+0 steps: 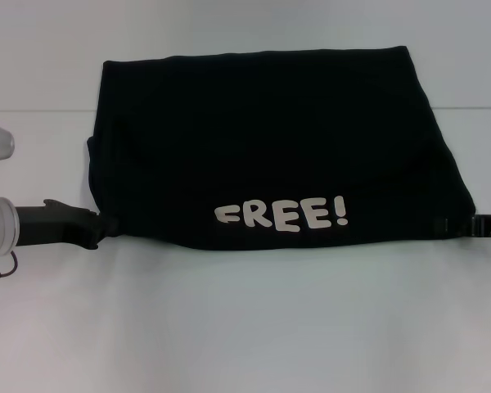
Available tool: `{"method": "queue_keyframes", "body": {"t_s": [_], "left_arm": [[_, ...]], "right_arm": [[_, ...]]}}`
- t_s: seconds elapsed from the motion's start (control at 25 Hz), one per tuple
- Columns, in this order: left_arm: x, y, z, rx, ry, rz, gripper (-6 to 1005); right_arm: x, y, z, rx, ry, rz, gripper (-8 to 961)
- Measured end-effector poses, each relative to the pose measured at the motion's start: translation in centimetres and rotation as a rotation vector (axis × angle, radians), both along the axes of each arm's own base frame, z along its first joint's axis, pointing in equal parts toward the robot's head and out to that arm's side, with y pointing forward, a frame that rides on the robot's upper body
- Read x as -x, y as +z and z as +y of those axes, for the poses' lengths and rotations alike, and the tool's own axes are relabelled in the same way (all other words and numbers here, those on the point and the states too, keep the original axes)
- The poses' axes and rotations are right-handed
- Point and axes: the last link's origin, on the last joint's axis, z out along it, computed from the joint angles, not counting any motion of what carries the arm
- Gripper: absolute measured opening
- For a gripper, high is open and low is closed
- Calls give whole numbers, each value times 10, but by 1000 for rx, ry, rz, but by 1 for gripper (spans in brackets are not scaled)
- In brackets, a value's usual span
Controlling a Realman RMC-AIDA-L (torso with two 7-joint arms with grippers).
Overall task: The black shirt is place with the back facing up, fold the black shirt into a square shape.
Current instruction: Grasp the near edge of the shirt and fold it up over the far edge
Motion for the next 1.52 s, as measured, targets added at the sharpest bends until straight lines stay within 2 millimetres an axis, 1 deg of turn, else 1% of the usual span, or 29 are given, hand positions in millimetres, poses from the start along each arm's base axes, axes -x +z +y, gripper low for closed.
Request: {"method": "queue_keyframes", "body": {"t_s": [0.4,0.52,0.72,0.8,1.0,1.12,1.2,1.52], "left_arm": [[-2,-1,1,3,-5,0,27],[-2,0,1,2,-5,1,27],[-1,0,1,1,-4,-1,27],[-2,1,0,5,-1,-9,26],[-6,5,-9,47,-2,-44,26],[-7,12,-21,82,2,-89,25],[-4,16,-31,104,13,-132,25],[2,25,-58,169,12,-207,26]], "right_arm": [[-2,1,0,-21,-7,0,331],[-3,1,-1,-19,-8,-1,113],[-8,2,-6,-27,-10,6,43],[-9,3,-11,-33,2,27,43],[-19,9,-32,-45,20,95,42],[-23,13,-48,-60,36,136,42],[-26,15,-61,-68,43,164,42],[-40,20,-116,-92,60,245,43]]}}
